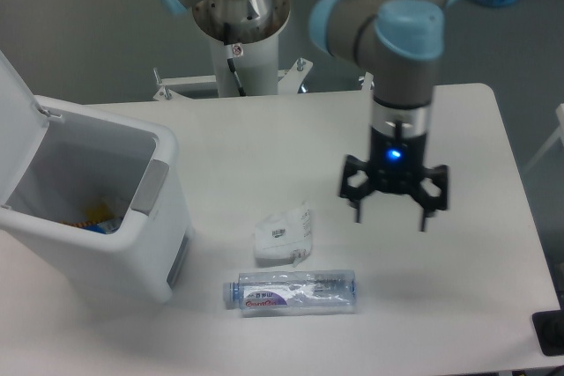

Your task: Open the trash can

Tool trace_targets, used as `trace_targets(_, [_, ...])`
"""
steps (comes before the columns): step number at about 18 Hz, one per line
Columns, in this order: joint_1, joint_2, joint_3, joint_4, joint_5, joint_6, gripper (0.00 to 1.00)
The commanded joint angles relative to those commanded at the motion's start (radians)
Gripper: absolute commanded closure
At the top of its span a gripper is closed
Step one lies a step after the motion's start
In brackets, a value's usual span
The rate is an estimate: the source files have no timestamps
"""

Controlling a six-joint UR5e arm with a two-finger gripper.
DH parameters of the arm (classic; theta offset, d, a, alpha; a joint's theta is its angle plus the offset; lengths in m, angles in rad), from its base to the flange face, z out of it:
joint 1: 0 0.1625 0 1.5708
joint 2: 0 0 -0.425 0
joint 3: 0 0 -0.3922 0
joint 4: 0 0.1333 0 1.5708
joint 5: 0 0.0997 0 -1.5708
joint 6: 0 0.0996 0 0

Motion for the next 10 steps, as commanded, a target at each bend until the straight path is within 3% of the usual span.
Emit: trace_targets(10, [-0.012,-0.012,-0.003,-0.078,0.135,0.258,0.0])
